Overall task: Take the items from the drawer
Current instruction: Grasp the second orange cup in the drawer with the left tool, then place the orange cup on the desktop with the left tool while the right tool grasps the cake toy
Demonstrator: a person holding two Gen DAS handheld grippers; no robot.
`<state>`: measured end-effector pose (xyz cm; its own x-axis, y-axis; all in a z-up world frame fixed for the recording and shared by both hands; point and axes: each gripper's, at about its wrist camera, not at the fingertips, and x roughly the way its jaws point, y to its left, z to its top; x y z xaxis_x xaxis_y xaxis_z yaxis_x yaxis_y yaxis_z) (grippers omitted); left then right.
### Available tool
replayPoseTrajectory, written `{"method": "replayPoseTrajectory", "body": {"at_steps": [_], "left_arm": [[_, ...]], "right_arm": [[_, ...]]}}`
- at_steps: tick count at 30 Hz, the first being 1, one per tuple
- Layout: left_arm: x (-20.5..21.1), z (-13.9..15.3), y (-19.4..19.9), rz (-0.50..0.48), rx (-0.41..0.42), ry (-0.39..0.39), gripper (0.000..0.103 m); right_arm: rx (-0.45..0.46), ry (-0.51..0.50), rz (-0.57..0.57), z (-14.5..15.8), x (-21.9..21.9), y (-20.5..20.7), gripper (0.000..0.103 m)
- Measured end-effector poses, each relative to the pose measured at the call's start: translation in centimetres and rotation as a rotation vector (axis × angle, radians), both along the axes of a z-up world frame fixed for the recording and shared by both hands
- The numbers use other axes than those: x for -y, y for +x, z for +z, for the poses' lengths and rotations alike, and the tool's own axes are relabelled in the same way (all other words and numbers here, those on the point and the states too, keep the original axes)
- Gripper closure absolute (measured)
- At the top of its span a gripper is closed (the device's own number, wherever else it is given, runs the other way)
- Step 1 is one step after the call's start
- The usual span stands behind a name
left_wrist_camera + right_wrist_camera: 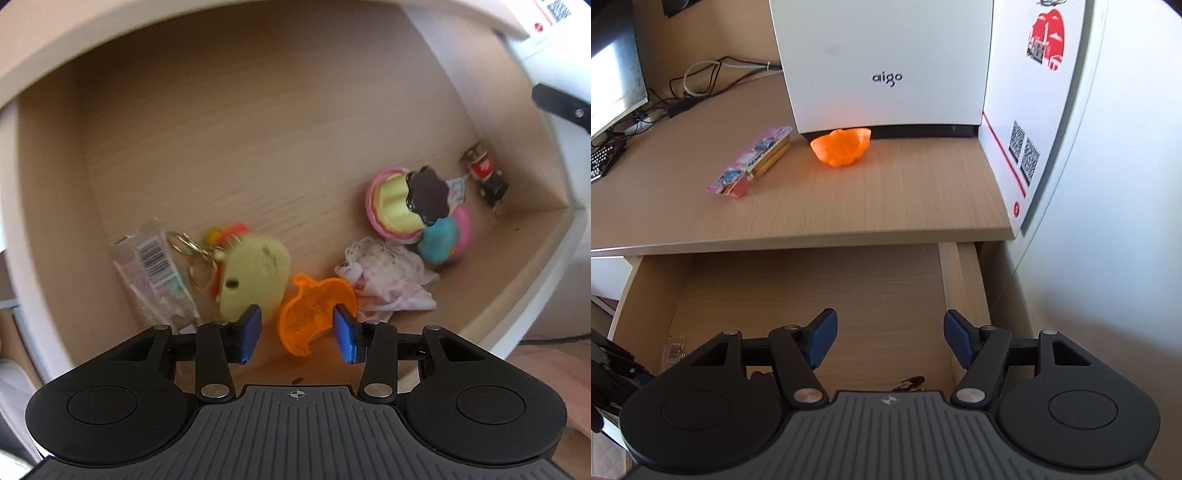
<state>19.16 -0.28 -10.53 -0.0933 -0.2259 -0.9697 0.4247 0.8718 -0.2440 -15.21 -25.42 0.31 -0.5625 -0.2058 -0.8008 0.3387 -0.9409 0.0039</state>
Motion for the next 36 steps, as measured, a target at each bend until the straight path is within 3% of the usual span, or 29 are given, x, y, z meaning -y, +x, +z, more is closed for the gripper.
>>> {"method": "replayPoseTrajectory", "body": {"at_steps": [3,4,5,12,16,22,23,24,25,30,36], "left_arm": [[1.4,-1.0,0.0,-0.015,-0.009,0.026,0.07],[1.6,-1.2,0.0,-0.009,-0.001,0.03,0.091],[1.8,-1.3,-0.1,-0.008,0.001,0.02,0.092],[-0.9,1.6,-1.1,0.053,0.063,-0.093,0.093],[-3.4,3.9,-1.9,0.149,0.101,-0.159,0.093],[-6.3,5.4,-2.8,0.234,0.149,-0.193,0.093],[-6.2,5.4,-3.1,0.243,0.151,-0.2,0.093],[-6.0,5.4,-3.4,0.247,0.151,-0.206,0.093],[-6.5,5.5,-3.4,0.244,0.152,-0.211,0.093],[-6.2,6.4,-3.9,0.218,0.186,-0.224,0.093],[-3.2,11.1,-1.2,0.158,0.33,-0.314,0.094]], "right_arm": [[0.021,-0.004,0.016,-0.4,0.3,0.0,0.039],[0.036,-0.008,0.021,-0.6,0.4,0.0,0.039],[0.056,-0.013,0.029,-0.8,0.6,0.0,0.039],[0.204,-0.068,0.127,-2.5,3.4,0.5,0.038],[0.273,-0.055,0.172,-4.1,5.5,0.4,0.038],[0.355,-0.011,0.221,-6.4,8.7,-0.1,0.038],[0.365,0.011,0.222,-6.9,9.1,-0.1,0.04],[0.37,0.038,0.216,-7.3,9.4,-0.1,0.048],[0.366,0.063,0.213,-7.5,9.6,-0.1,0.059],[0.317,0.073,0.219,-6.5,9.2,1.3,0.061],[0.19,-0.038,0.111,-0.9,5.4,2.3,0.061]]}}
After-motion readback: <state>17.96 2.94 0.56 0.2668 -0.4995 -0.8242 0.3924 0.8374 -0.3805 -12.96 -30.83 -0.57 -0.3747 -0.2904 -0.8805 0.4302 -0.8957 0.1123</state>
